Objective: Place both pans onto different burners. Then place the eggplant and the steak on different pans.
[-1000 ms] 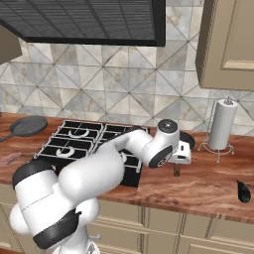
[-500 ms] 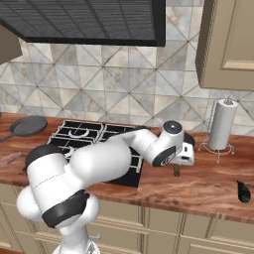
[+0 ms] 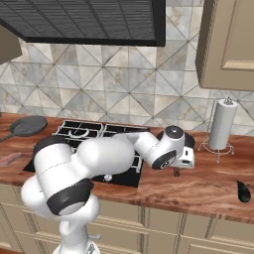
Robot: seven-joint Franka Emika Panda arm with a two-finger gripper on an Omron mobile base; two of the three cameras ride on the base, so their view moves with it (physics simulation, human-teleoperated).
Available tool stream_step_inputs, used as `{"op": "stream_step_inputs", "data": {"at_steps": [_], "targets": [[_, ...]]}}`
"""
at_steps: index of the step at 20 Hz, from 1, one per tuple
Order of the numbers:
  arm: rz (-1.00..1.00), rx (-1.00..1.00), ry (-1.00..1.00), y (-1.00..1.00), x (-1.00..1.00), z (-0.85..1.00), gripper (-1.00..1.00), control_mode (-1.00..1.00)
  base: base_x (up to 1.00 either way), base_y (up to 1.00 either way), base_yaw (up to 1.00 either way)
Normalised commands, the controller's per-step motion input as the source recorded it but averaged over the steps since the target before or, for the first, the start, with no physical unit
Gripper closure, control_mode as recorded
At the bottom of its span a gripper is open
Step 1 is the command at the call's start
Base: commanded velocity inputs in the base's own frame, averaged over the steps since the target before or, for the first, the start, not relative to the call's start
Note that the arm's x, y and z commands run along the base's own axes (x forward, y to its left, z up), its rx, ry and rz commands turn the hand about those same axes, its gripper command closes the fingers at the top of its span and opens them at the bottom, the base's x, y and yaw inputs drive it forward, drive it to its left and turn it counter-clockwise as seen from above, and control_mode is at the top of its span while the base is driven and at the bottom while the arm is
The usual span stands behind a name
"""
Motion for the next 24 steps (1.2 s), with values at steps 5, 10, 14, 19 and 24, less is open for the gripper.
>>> {"op": "stream_step_inputs", "data": {"at_steps": [5, 10, 14, 19, 24], "targets": [[0.01, 0.0, 0.0, 0.0, 0.1, -0.14, -1.0, -1.0, 0.0, 0.0, 0.0], [0.02, 0.0, 0.0, -0.02, 0.15, -0.08, -1.0, -1.0, 0.0, 0.0, 0.0], [0.02, 0.0, 0.0, -0.07, 0.14, -0.03, -1.0, -1.0, 0.0, 0.0, 0.0], [0.02, 0.01, 0.0, -0.1, 0.15, -0.03, -1.0, -1.0, 0.0, 0.0, 0.0], [0.02, 0.01, 0.0, -0.1, 0.15, -0.17, -1.0, -1.0, 0.0, 0.0, 0.0]]}}
